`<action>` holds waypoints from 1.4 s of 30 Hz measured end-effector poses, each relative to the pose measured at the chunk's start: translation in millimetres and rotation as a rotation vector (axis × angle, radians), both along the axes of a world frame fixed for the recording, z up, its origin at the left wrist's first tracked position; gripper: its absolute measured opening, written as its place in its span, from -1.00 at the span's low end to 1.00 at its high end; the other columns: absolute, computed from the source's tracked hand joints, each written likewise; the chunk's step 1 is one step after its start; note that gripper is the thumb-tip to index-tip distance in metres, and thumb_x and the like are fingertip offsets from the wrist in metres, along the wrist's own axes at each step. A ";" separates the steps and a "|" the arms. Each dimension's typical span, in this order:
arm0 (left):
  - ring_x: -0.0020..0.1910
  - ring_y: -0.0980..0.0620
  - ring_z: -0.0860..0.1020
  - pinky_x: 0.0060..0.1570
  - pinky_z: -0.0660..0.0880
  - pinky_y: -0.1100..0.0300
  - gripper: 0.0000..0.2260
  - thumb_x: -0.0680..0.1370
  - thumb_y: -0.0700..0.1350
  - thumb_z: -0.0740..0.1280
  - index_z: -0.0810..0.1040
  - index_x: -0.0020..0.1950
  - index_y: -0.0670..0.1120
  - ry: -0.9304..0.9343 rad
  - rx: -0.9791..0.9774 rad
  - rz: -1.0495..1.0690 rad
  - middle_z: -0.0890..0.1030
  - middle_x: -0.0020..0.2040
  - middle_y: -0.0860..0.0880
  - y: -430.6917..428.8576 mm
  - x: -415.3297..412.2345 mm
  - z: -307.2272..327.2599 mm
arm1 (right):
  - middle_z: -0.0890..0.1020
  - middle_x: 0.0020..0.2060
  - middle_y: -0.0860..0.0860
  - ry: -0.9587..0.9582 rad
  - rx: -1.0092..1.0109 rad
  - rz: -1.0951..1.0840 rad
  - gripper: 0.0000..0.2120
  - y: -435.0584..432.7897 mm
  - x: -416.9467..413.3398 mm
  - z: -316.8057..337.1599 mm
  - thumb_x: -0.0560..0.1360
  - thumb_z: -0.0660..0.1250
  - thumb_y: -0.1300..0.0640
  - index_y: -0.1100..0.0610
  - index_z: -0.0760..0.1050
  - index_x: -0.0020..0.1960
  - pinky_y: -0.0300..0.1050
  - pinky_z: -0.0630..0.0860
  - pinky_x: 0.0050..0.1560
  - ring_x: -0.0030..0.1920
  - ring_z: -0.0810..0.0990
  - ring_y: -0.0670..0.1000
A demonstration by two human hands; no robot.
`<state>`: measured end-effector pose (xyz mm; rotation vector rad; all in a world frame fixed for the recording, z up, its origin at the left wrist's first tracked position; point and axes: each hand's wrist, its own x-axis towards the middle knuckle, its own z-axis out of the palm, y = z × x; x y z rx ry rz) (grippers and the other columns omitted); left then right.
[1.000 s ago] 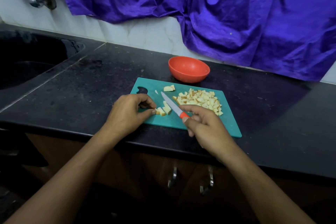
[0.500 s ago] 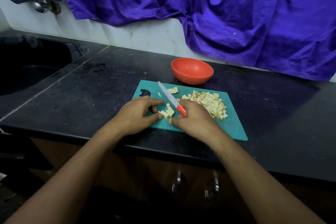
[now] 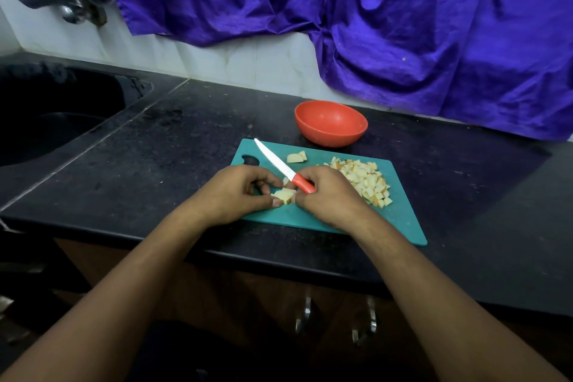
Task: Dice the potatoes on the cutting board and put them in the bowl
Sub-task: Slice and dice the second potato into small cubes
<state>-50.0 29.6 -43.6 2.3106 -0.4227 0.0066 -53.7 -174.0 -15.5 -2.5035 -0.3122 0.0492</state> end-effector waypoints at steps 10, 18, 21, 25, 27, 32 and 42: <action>-0.28 0.22 0.56 -0.23 0.46 0.24 -0.82 0.43 0.07 0.58 0.68 -0.01 0.16 -0.091 -0.007 0.144 0.66 -0.19 0.20 -10.1 -9.2 -5.8 | 0.66 -0.20 -0.06 -0.023 0.069 0.009 -0.91 -3.4 0.7 -5.3 0.52 0.41 0.19 0.03 0.66 -0.05 -0.06 0.55 -0.09 -0.14 0.60 -0.06; -0.24 0.21 0.55 -0.23 0.41 0.26 -0.67 0.38 0.13 0.60 0.58 0.06 0.17 -0.127 -0.042 0.210 0.64 -0.18 0.25 -16.1 -18.2 -8.4 | 0.67 -0.20 -0.05 0.043 0.184 -0.025 -0.85 -12.4 10.7 0.0 0.51 0.43 0.19 -0.02 0.67 0.01 -0.13 0.49 -0.26 -0.27 0.58 -0.08; -0.20 0.17 0.54 -0.18 0.46 0.20 -0.63 0.38 0.19 0.58 0.55 0.10 0.18 -0.147 -0.054 0.221 0.64 -0.18 0.17 -15.4 -19.3 -9.8 | 0.68 -0.15 -0.09 -0.035 0.212 -0.068 -0.86 -13.2 16.5 6.6 0.49 0.48 0.16 -0.03 0.67 0.02 -0.12 0.54 -0.17 -0.17 0.63 -0.05; -0.24 0.14 0.57 -0.20 0.47 0.20 -0.71 0.48 0.11 0.52 0.54 0.13 0.17 -0.158 -0.074 0.208 0.64 -0.19 0.20 -15.5 -20.6 -9.4 | 0.70 -0.16 -0.10 -0.042 0.136 0.000 -0.87 0.0 22.7 9.8 0.47 0.51 0.14 -0.03 0.70 0.00 -0.02 0.61 -0.01 -0.12 0.65 -0.06; -0.26 0.15 0.56 -0.23 0.43 0.23 -0.78 0.52 0.03 0.49 0.55 0.12 0.14 -0.178 -0.071 0.204 0.64 -0.21 0.18 -15.3 -20.9 -10.2 | 0.71 -0.19 -0.09 -0.031 0.111 0.018 -0.89 7.6 26.6 8.3 0.44 0.52 0.13 -0.03 0.70 -0.05 0.04 0.63 0.02 -0.13 0.66 -0.06; -0.25 0.17 0.57 -0.22 0.43 0.24 -0.84 0.55 -0.05 0.46 0.59 0.10 0.11 -0.186 -0.064 0.209 0.63 -0.22 0.13 -15.9 -21.7 -9.1 | 0.69 -0.28 -0.06 -0.028 0.011 0.021 -0.96 12.7 33.2 4.5 0.42 0.50 0.13 0.00 0.69 -0.18 0.07 0.63 -0.05 -0.20 0.66 -0.04; -0.22 0.09 0.58 -0.13 0.53 0.13 -0.74 0.50 0.05 0.51 0.63 0.18 0.14 -0.131 -0.048 0.162 0.66 -0.15 0.26 -14.0 -20.4 -8.4 | 0.60 -0.32 -0.03 0.103 -0.061 0.032 -0.93 4.1 32.7 15.6 0.49 0.48 0.12 0.03 0.66 -0.18 -0.13 0.42 -0.29 -0.32 0.53 -0.05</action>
